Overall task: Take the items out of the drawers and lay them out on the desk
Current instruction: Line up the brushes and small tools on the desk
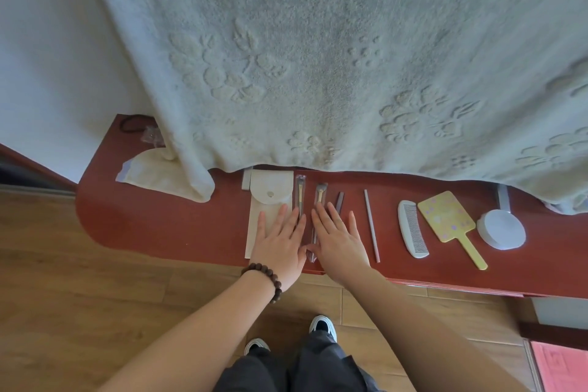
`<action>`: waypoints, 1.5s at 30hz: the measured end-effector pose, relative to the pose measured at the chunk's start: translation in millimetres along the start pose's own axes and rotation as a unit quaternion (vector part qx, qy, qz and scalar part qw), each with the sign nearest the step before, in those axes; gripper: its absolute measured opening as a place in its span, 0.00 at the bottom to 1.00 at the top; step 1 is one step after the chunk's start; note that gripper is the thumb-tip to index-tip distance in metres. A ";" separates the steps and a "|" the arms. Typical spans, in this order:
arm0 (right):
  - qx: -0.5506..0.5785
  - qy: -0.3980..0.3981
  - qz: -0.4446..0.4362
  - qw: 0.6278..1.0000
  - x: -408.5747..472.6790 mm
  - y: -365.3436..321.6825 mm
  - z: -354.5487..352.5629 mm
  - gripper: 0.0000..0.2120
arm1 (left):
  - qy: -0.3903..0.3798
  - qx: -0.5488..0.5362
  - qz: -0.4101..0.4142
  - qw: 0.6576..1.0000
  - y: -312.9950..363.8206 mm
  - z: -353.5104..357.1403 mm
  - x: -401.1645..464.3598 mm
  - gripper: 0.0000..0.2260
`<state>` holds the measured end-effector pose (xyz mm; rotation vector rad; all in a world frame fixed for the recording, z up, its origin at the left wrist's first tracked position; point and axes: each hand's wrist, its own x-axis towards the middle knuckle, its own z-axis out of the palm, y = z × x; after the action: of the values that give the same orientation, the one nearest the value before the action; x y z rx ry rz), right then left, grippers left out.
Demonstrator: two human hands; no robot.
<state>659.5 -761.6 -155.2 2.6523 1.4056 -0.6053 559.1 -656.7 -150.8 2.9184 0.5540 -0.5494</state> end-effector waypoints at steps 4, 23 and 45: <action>0.006 0.003 -0.023 1.000 4.5 6.8 -3.5 0.32 | 0.001 -0.008 -0.005 1.000 0.0 0.4 4.0 0.26; 0.085 0.052 0.057 0.993 -42.1 94.8 5.8 0.30 | -0.024 0.057 0.173 0.983 26.9 -23.4 58.1 0.32; 0.156 0.078 0.063 0.983 -42.8 87.8 3.9 0.29 | 0.095 -0.107 -0.142 0.979 85.7 -37.4 75.1 0.13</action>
<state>707.9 -846.5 -152.5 3.0678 1.2556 -0.6673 668.7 -704.4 -139.8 2.7168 0.9990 -0.2213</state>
